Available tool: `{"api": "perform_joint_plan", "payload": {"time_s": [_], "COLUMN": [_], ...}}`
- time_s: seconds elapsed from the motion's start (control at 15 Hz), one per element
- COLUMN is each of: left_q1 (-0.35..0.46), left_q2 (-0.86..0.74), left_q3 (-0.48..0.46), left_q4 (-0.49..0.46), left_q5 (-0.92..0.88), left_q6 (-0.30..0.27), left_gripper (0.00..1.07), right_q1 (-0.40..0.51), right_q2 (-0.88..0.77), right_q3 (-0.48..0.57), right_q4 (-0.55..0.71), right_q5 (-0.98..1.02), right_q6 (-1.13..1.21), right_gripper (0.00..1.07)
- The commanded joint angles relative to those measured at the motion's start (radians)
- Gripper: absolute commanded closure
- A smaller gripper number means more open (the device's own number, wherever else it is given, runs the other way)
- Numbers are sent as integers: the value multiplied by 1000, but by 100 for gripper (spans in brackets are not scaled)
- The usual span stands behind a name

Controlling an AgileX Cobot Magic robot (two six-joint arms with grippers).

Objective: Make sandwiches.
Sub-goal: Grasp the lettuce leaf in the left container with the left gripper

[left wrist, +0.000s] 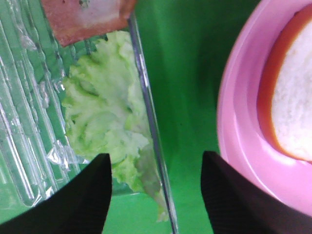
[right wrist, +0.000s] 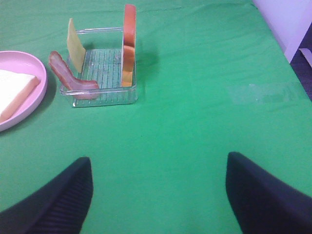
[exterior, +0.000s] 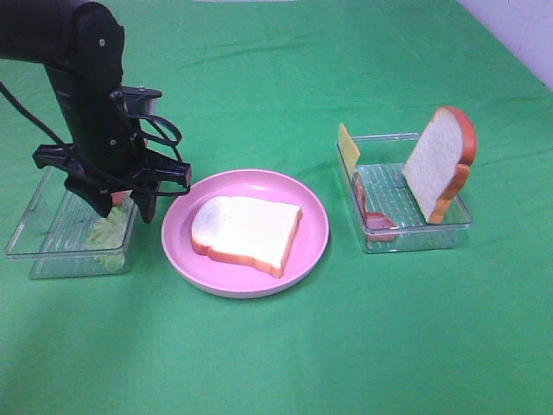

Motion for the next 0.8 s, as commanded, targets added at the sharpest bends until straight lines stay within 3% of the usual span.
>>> {"api": "perform_joint_plan", "payload": {"time_s": [0.07, 0.27, 0.8], "left_q1": [-3, -3, -3], "left_q2": [12, 14, 14], "left_q3": [4, 4, 4], "left_q4": [6, 7, 7], "left_q5": [-5, -10, -13], "left_q6": [-9, -9, -7], "left_gripper": [62, 81, 107], "right_q1": [-6, -6, -6], "right_q2": [-8, -8, -8], "right_q3": [-3, -3, -3], "right_q4": [-4, -4, -4], "right_q5": [-12, -12, -12], "right_q6": [-11, -11, -11], "right_gripper": [35, 35, 35]}}
